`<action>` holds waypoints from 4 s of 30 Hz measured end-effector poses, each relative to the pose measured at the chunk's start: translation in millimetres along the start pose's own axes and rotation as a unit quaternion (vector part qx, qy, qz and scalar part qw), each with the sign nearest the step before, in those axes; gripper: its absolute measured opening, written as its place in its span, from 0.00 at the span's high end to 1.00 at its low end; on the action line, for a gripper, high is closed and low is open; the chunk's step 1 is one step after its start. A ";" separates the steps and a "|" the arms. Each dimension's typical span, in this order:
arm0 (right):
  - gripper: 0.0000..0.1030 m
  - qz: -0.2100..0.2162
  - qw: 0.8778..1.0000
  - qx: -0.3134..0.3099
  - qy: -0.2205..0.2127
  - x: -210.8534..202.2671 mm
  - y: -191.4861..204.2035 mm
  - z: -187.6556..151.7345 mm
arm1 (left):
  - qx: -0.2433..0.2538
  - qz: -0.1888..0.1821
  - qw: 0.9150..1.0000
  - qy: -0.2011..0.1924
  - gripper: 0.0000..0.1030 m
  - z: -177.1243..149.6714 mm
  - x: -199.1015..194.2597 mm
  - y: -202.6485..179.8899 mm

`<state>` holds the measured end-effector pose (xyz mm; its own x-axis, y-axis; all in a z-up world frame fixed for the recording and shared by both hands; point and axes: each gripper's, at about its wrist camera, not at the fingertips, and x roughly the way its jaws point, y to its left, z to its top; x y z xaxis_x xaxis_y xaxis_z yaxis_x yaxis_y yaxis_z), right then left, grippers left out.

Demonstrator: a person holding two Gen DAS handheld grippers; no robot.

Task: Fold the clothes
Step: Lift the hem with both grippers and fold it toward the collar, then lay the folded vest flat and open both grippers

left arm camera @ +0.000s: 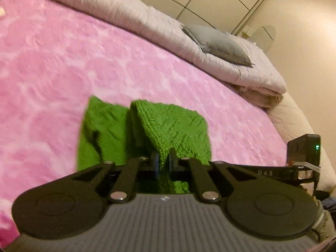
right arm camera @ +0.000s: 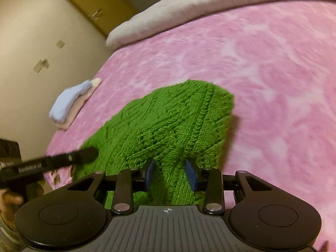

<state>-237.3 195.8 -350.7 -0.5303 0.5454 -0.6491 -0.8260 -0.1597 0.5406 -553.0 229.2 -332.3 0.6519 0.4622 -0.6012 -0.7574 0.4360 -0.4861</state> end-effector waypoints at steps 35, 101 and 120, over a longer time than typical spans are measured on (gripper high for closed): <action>0.63 0.023 0.999 0.025 0.010 22.6 -39.9 66.5 | -0.012 -0.095 0.995 0.015 0.93 62.9 45.1 38.1; 0.68 -0.105 0.991 -0.070 -0.050 -41.2 105.3 -99.8 | -0.160 0.020 0.986 0.031 0.54 -67.4 -73.8 60.7; 0.68 -0.113 0.987 -0.054 -0.101 -31.9 106.7 -78.7 | 0.049 0.085 0.994 0.039 0.91 -52.5 -53.8 -9.7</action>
<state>-323.5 96.5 -314.5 -0.2900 0.7284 -0.6208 -0.9401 -0.0953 0.3273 -582.6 159.5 -328.5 0.5077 0.4750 -0.7187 -0.8461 0.4319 -0.3123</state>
